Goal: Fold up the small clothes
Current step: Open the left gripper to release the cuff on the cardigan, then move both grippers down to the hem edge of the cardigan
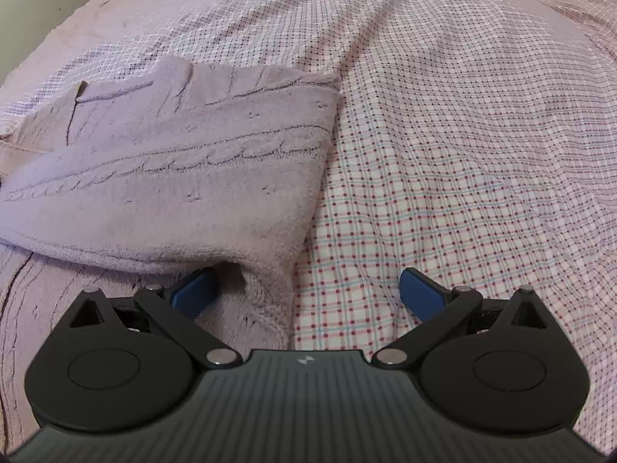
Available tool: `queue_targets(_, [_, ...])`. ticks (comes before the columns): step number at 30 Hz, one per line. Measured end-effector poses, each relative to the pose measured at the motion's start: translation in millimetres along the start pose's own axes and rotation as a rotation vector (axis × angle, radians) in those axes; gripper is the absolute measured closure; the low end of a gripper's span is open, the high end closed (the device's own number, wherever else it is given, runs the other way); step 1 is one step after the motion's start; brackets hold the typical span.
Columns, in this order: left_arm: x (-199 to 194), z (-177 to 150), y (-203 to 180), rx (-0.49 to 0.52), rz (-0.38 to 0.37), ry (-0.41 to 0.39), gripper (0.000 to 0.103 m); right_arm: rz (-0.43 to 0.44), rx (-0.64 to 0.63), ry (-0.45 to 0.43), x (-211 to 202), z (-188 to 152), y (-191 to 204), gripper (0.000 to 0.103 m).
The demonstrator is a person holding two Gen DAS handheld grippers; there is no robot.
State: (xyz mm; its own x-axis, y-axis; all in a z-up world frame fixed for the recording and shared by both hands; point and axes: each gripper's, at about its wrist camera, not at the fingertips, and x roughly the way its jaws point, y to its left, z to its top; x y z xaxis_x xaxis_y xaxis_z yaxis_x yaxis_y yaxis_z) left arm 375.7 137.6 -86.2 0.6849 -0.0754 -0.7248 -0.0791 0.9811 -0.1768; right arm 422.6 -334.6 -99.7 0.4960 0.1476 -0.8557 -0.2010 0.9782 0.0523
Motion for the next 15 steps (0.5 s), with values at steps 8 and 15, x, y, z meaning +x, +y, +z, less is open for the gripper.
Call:
queue_targets(8, [-55.7, -21.1, -10.2, -0.013, -0.011, -0.038, 0.050, 0.022, 0.040, -0.030, -37.4, -29.3, 8.2, 0.000])
queue_targets(15, [-104.4, -65.2, -20.0, -0.021, -0.038, -0.004, 0.047, 0.090, 0.159, -0.075, -98.0, -86.6, 10.5, 0.000])
